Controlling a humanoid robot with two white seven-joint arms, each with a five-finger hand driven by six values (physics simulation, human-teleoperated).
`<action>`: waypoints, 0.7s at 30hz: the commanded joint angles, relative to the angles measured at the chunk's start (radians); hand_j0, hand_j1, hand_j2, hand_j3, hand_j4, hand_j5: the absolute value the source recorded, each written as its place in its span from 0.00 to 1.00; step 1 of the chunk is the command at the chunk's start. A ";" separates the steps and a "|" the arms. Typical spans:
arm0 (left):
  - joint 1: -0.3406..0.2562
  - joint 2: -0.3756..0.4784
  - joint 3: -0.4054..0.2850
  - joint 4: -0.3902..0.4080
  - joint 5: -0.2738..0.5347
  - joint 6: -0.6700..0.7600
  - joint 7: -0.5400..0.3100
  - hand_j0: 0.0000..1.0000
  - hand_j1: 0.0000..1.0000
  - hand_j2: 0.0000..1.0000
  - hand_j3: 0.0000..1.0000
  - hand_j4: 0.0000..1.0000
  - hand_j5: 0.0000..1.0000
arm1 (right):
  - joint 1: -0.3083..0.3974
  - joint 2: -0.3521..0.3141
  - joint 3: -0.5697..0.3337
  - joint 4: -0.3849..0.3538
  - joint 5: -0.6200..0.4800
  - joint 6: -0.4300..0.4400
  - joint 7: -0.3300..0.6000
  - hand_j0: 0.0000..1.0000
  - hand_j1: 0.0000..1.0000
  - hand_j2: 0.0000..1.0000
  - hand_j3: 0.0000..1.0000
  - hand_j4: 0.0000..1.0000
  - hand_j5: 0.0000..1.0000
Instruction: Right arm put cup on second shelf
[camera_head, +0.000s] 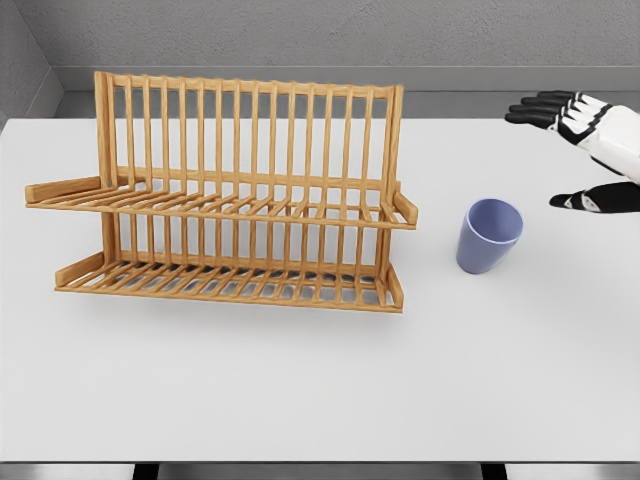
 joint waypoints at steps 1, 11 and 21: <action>0.000 0.000 -0.001 0.000 0.000 0.000 0.000 1.00 1.00 1.00 1.00 1.00 1.00 | 0.000 -0.004 -0.001 -0.001 -0.007 0.001 0.000 1.00 1.00 1.00 1.00 1.00 1.00; 0.000 0.000 -0.001 0.000 0.000 0.000 0.000 1.00 1.00 1.00 1.00 1.00 1.00 | -0.086 0.018 -0.004 0.006 -0.012 0.113 0.498 1.00 1.00 1.00 1.00 1.00 1.00; 0.000 0.000 -0.001 0.000 0.000 0.000 0.000 1.00 1.00 1.00 1.00 1.00 1.00 | -0.328 0.097 0.230 0.146 -0.006 0.188 0.498 1.00 1.00 1.00 1.00 1.00 1.00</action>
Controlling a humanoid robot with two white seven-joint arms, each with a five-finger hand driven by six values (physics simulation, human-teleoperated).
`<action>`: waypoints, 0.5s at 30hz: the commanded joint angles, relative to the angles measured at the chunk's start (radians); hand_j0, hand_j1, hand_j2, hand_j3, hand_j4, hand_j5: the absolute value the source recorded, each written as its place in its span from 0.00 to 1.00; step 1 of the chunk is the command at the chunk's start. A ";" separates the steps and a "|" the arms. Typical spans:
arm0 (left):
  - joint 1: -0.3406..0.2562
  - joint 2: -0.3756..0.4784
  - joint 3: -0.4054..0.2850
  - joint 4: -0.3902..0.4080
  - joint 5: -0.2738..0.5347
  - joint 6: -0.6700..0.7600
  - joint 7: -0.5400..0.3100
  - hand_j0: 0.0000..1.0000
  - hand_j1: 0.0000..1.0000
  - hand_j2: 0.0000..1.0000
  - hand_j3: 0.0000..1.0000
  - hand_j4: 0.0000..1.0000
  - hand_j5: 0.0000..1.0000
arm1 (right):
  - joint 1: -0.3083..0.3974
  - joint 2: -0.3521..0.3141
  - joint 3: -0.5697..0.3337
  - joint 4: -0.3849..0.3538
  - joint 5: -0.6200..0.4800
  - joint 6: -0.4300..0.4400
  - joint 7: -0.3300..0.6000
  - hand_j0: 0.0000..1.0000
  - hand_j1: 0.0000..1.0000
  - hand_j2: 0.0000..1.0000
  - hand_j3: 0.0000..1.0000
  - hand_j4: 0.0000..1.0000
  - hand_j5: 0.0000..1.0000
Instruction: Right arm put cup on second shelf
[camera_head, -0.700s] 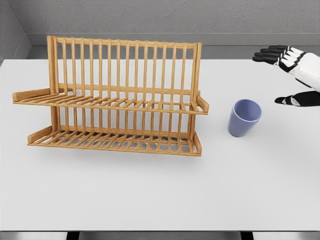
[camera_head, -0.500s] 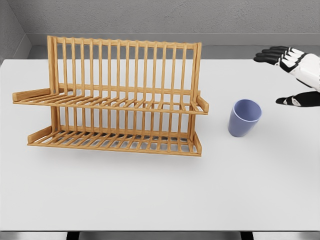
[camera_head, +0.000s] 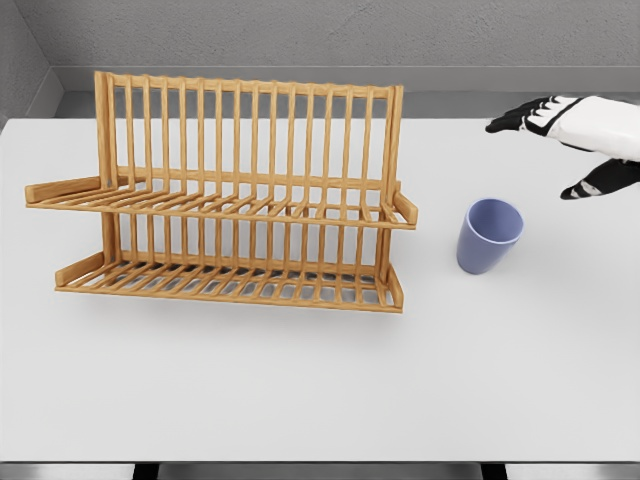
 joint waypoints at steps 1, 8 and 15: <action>-0.002 0.000 -0.001 0.000 0.000 0.000 0.000 1.00 1.00 1.00 1.00 1.00 1.00 | 0.000 0.029 0.074 0.048 -0.001 0.012 0.004 1.00 1.00 1.00 1.00 1.00 1.00; 0.000 0.000 0.001 0.000 0.000 0.000 0.000 1.00 1.00 1.00 1.00 1.00 1.00 | -0.014 0.050 0.094 0.051 0.026 0.012 0.004 1.00 1.00 1.00 1.00 1.00 1.00; 0.000 0.000 -0.001 0.000 0.000 0.000 0.000 1.00 1.00 1.00 1.00 1.00 1.00 | -0.029 0.070 0.152 0.057 0.028 0.010 0.004 1.00 1.00 1.00 1.00 1.00 1.00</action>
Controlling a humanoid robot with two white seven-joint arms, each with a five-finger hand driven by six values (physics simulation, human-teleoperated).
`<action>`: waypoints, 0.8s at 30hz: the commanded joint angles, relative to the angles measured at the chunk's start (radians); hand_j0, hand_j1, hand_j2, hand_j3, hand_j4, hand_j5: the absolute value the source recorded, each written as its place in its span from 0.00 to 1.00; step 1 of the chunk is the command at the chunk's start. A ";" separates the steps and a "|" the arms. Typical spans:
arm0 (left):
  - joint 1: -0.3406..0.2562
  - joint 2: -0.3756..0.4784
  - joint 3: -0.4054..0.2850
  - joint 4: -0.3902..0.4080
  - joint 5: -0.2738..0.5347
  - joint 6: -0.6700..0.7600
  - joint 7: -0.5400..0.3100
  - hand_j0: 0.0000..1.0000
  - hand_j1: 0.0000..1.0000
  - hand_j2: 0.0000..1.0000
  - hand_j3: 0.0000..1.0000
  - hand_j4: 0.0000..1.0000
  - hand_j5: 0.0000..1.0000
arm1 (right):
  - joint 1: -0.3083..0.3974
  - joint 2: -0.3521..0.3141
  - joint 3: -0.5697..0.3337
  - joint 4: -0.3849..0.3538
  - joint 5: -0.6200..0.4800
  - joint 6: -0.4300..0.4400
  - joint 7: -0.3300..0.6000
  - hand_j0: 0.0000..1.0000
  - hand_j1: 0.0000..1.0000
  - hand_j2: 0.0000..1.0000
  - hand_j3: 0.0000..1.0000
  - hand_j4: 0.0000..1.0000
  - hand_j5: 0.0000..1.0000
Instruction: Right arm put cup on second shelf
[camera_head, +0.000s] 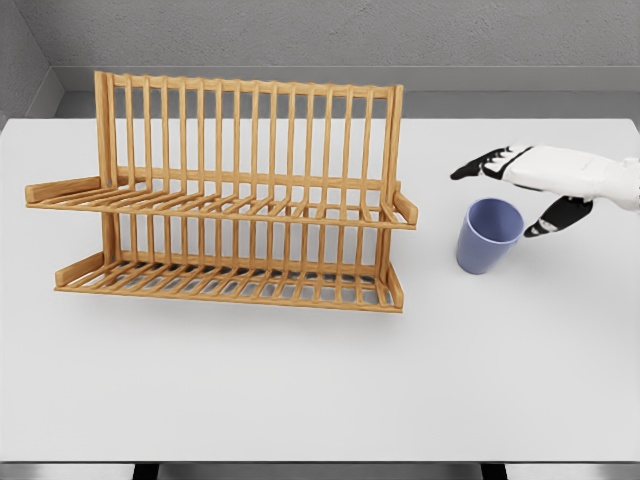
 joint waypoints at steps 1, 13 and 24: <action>0.002 0.000 -0.001 0.000 0.000 0.000 0.000 1.00 1.00 1.00 1.00 1.00 1.00 | 0.000 0.004 0.012 0.004 -0.003 0.001 0.000 1.00 1.00 1.00 1.00 1.00 1.00; 0.002 0.000 0.001 0.000 0.000 0.000 0.000 1.00 1.00 1.00 1.00 1.00 1.00 | 0.008 0.005 0.061 0.048 -0.003 0.001 0.000 1.00 1.00 1.00 1.00 1.00 1.00; 0.000 0.000 0.001 0.000 0.000 0.000 0.000 1.00 1.00 1.00 1.00 1.00 1.00 | -0.002 0.022 0.078 0.059 -0.003 0.030 0.000 0.97 0.97 0.97 0.97 0.97 0.97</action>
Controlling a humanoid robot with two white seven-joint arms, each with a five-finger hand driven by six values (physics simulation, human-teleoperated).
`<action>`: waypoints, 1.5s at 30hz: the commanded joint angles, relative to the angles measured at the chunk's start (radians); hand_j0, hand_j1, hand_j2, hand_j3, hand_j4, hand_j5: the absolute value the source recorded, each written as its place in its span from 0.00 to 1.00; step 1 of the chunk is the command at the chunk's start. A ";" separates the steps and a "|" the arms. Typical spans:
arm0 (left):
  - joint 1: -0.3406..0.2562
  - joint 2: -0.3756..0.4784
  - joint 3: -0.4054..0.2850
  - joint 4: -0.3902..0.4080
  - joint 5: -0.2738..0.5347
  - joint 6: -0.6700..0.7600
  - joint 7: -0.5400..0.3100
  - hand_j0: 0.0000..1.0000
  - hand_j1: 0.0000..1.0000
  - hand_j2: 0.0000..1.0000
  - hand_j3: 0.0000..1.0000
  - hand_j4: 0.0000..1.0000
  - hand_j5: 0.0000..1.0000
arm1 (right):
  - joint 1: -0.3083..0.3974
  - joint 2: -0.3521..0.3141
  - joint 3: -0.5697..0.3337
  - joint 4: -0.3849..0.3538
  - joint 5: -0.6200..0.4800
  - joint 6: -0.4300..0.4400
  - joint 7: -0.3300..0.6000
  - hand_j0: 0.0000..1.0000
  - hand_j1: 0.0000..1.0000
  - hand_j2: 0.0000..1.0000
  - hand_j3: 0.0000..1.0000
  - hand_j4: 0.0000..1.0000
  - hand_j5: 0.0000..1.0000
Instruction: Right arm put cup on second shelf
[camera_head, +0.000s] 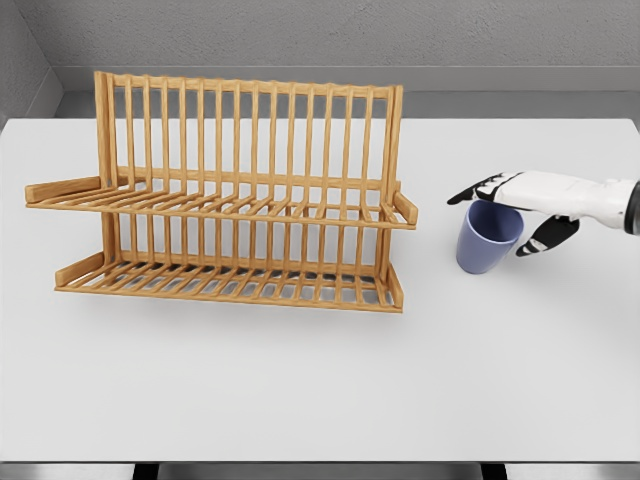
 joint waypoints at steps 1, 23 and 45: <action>0.000 0.000 0.001 0.000 0.000 0.000 0.000 1.00 1.00 1.00 1.00 1.00 1.00 | 0.000 0.002 0.004 0.003 -0.005 0.006 0.000 0.98 0.98 0.98 0.98 0.98 0.98; 0.000 0.000 -0.001 0.000 0.000 0.000 0.000 1.00 1.00 1.00 1.00 1.00 1.00 | -0.009 0.002 0.017 0.002 0.012 0.005 0.000 0.67 0.67 0.67 0.67 0.67 0.67; 0.000 0.000 -0.001 0.000 0.000 0.000 0.000 1.00 1.00 1.00 1.00 1.00 1.00 | -0.086 -0.012 0.002 -0.027 0.014 0.006 0.000 0.69 0.69 0.69 0.69 0.69 0.69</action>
